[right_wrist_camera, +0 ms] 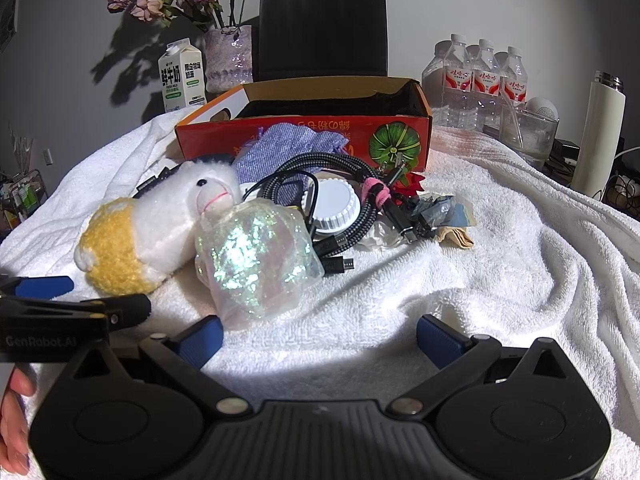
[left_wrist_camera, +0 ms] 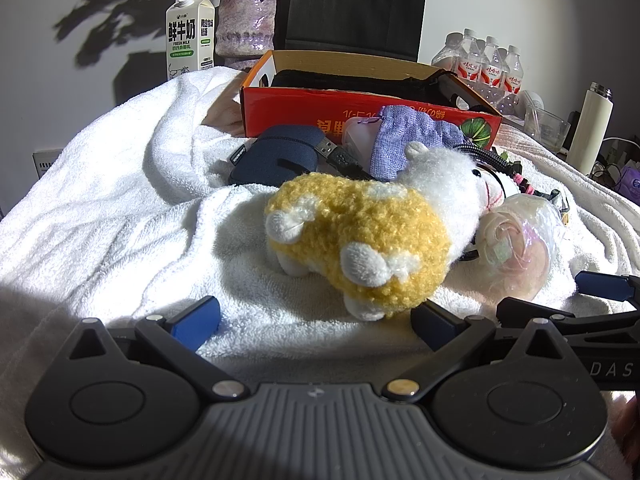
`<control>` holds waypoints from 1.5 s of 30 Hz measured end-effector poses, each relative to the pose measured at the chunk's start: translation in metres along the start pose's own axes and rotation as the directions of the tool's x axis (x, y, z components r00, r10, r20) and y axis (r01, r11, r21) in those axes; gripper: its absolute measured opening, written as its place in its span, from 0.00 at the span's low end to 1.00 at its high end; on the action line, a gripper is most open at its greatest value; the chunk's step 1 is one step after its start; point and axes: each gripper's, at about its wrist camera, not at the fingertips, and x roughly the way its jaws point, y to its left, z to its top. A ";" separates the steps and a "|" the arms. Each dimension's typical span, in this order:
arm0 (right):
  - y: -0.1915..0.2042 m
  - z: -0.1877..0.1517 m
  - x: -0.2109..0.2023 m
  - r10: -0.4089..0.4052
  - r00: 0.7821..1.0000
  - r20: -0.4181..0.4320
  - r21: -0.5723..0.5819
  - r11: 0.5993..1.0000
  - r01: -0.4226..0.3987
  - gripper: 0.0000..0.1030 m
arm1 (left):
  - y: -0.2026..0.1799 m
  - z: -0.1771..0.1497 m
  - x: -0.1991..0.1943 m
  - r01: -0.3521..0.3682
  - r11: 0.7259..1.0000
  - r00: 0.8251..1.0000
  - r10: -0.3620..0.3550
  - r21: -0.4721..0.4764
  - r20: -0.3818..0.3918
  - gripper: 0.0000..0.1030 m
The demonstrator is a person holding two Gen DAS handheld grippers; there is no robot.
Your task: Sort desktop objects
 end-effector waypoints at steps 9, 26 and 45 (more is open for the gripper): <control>0.000 0.000 0.000 0.000 1.000 0.000 0.000 1.000 0.000 1.00 | 0.000 0.000 0.000 -0.002 1.000 1.000 0.002 0.000 0.000 1.00; 0.001 0.002 -0.001 0.001 1.000 -0.001 -0.004 1.000 -0.001 1.00 | 0.000 0.000 -0.001 -0.005 1.000 1.000 0.005 -0.002 0.003 1.00; -0.002 0.029 -0.025 0.187 0.978 0.093 -0.054 0.982 -0.183 0.32 | -0.016 0.058 0.000 0.268 0.932 0.959 -0.283 0.244 0.029 1.00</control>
